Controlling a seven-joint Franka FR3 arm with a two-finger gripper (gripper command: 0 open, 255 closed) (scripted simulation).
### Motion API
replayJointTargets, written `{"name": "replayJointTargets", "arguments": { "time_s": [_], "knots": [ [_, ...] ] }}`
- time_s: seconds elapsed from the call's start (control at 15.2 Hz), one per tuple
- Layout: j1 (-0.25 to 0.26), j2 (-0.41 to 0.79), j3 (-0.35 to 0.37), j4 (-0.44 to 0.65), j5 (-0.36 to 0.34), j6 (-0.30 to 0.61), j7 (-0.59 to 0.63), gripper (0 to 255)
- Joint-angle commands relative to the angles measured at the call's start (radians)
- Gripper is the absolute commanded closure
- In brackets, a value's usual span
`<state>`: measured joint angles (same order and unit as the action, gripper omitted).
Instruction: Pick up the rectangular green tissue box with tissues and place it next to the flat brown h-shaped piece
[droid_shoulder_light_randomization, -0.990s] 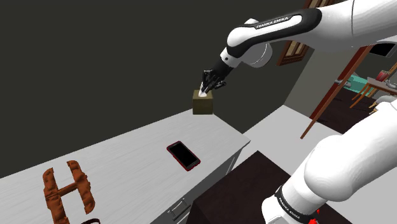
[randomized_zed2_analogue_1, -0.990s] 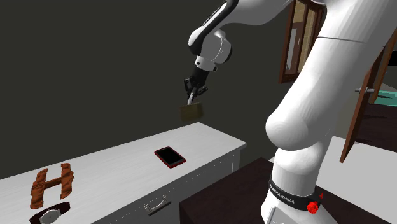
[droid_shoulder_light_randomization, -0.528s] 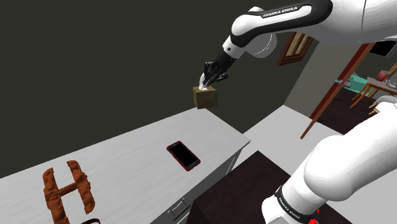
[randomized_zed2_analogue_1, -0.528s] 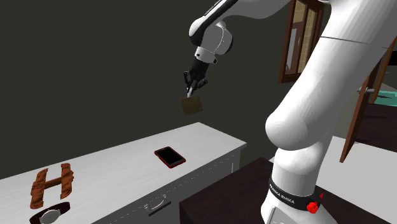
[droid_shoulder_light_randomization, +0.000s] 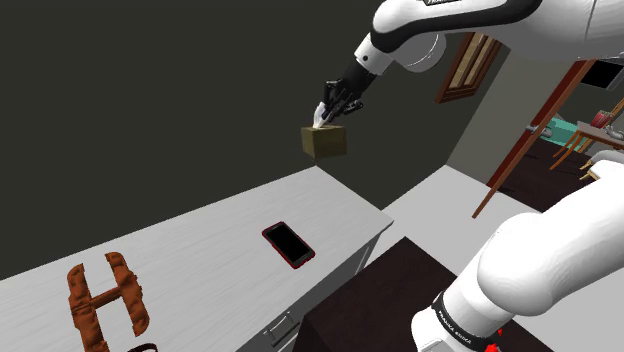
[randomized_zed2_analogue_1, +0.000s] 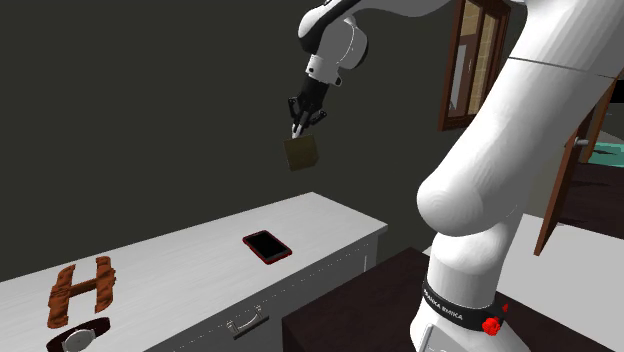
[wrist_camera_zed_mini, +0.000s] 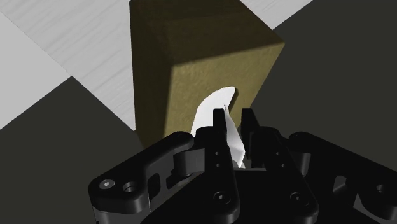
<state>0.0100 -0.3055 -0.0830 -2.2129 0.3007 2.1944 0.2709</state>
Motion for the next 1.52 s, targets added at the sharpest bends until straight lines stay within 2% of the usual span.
{"name": "replayJointTargets", "arguments": {
  "time_s": [0.0,0.59,0.99,1.45],
  "knots": [
    [-0.002,-0.005,0.000,0.022,-0.005,-0.025,0.008,255],
    [-0.006,-0.012,0.000,0.124,-0.024,-0.131,0.040,255],
    [0.028,-0.142,0.100,-0.001,-0.030,-0.104,0.173,255],
    [0.074,-0.258,0.230,-0.094,-0.014,-0.089,0.335,255]
  ]
}}
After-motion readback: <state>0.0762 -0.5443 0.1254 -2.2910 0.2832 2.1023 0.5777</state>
